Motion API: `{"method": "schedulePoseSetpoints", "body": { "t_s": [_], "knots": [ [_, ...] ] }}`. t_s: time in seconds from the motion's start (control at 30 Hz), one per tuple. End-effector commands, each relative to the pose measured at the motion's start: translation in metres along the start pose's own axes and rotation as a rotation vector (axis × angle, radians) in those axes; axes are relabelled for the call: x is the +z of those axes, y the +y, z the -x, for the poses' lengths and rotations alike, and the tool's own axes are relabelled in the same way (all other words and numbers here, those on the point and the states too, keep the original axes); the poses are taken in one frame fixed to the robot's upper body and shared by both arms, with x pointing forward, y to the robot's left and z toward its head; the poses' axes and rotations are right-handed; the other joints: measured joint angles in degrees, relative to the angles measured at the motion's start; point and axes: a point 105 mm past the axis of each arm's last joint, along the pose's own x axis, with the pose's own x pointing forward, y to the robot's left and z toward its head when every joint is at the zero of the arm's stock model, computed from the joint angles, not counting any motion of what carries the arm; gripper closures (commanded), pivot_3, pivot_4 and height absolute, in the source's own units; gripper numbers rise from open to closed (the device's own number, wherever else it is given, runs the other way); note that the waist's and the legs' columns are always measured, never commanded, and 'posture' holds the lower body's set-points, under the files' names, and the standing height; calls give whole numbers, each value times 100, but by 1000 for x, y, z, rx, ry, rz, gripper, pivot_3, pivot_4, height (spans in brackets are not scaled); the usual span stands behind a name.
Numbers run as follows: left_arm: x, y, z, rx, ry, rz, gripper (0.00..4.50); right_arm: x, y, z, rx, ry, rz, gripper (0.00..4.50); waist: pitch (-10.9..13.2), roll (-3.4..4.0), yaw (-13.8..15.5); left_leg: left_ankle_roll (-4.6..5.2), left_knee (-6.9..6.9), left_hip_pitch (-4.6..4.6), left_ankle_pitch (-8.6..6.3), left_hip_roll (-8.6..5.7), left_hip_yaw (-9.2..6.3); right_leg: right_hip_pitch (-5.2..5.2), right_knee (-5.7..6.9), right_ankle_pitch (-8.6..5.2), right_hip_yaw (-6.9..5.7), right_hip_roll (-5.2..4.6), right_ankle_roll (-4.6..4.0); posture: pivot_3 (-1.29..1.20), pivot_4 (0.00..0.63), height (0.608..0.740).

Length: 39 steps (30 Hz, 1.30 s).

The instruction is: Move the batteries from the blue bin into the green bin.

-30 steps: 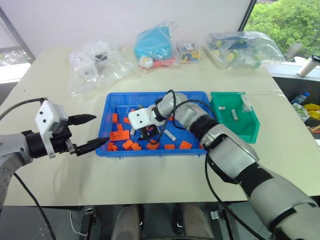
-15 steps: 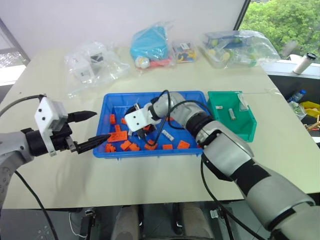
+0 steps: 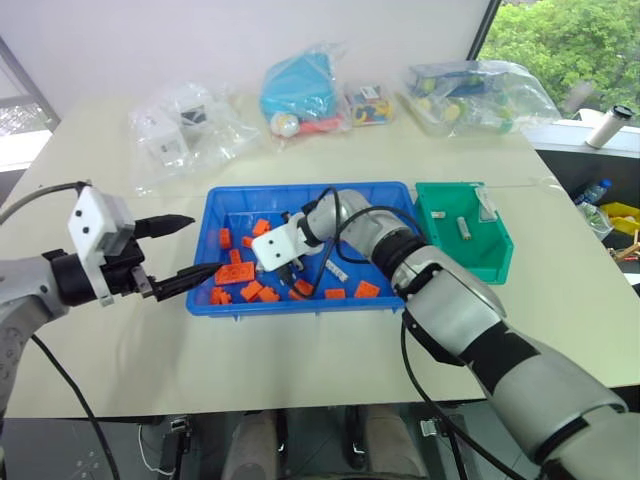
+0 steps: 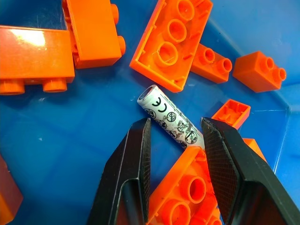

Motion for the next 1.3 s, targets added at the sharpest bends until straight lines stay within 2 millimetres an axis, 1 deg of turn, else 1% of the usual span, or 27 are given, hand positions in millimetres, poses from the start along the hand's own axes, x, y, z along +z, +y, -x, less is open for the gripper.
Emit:
{"method": "schedulePoseSetpoints", "body": {
  "t_s": [0.03, 0.07, 0.17, 0.33, 0.4, 0.47, 0.53, 0.6, 0.67, 0.77, 0.83, 0.9, 0.93, 1.0, 1.07, 1.13, 1.27, 1.3],
  "knots": [
    [8, 2, 0, -1, -18, -30, 0, 4, 5, -6, 20, -12, -1, 3032, 0, 0, 0, 0, 0, 0, 0, 0, 0, 0, 0, 0, 0, 0, 0, 0, 150, 736],
    [8, 2, 0, -3, -18, -31, 0, 4, 5, -6, 21, -16, -4, 3301, 0, 0, 0, 0, 0, 0, 0, 0, 0, 0, 0, 0, 0, 0, 0, 0, 150, 736],
    [8, 2, -2, -9, -20, -30, 0, 6, 4, -6, 17, -25, -24, 4478, 0, 0, -4, 0, 0, 1, 0, 0, 1, 0, 1, 0, 0, 0, 0, 0, 150, 736],
    [7, 1, -5, -21, -18, -24, 0, 2, 3, -3, 4, -21, -39, 4495, 0, -1, -4, -1, 0, 2, 0, 0, 1, 0, 2, 0, 1, 0, 0, 0, 150, 736],
    [5, 1, -5, -24, -17, -18, 0, -2, -1, 3, -23, -15, -33, 4495, 0, 0, -1, -1, 0, 2, 0, 0, 1, 1, 2, 0, 0, 0, 0, 0, 150, 736],
    [2, 0, -7, -33, -15, -2, 0, 0, -11, 16, -65, -56, -77, 4495, 0, 0, 11, -1, 0, 1, 0, 0, 0, 1, 2, 0, 0, 0, 0, 0, 150, 736],
    [-2, -3, -8, -46, -16, 17, 0, 5, -24, 33, -126, -133, -174, 4495, 0, 0, 21, -1, 1, -1, 1, -1, 0, 1, 1, 0, 0, -2, 1, 0, 150, 736],
    [-6, -7, -11, -60, -18, 32, 0, 10, -35, 57, -201, -221, -307, 4495, 1, 0, 23, -1, 2, -2, 1, -1, 0, 3, -1, 1, 0, -4, 1, 0, 150, 736],
    [-9, -9, -15, -65, -23, 46, 0, 12, -43, 88, -292, -290, -472, 4495, 1, 0, 34, 0, 2, -2, 1, 1, -3, 3, 2, 1, 0, -5, 2, 0, 150, 736],
    [-11, -9, -21, -67, -36, 56, 0, 0, -43, 143, -484, -295, -670, 4495, 1, 0, 84, 0, 3, -3, 0, 0, -6, 3, 5, 1, -2, -5, 2, 0, 150, 736],
    [-11, -8, -25, -64, -50, 61, 0, -23, -35, 184, -639, -233, -808, 4495, 1, 0, 153, 2, 8, -2, 0, -2, -4, 3, 4, 1, -2, -8, 2, 0, 150, 736],
    [-11, -6, -28, -62, -58, 61, 0, -45, -20, 215, -756, -142, -907, 4495, 0, -1, 210, 2, 12, -3, -1, -4, -4, 6, -1, 0, -4, -11, -1, 0, 150, 736],
    [-11, -5, -29, -61, -62, 62, 0, -57, -9, 229, -805, -79, -935, 4495, 0, -2, 219, 2, 13, -3, -1, -6, -3, 7, -5, -11, -4, -13, -19, 0, 150, 736],
    [-11, -2, -32, -62, -72, 63, 0, -77, 19, 255, -877, 64, -971, 4495, -1, -3, 214, 4, 13, -3, -2, -8, 1, 7, -10, -12, -4, -19, -21, 0, 150, 736],
    [-9, -1, -38, -70, -86, 62, 0, -88, 49, 280, -925, 186, -1009, 4495, 1, 0, 249, 8, 11, -5, -5, -12, 4, 6, -13, -12, -5, -22, -21, 0, 150, 736],
    [-8, -1, -42, -82, -98, 58, 0, -91, 64, 290, -946, 235, -1042, 4495, 5, 7, 220, 15, 11, -5, -8, -14, 17, 2, -13, -11, -1, -23, -18, 0, 150, 736],
    [-6, -1, -50, -111, -109, 49, 0, -100, 92, 293, -942, 331, -1084, 4495, 7, 12, 148, 16, 12, 0, -8, -1, 19, -1, -10, 0, 5, -1, 1, 0, 150, 736],
    [-6, -1, -51, -114, -109, 47, 0, -102, 97, 293, -942, 347, -1097, 3995, 7, 12, 147, 16, 12, 0, -8, -1, 16, 0, -9, 0, 5, 1, 1, 0, 150, 736]
  ]
}}
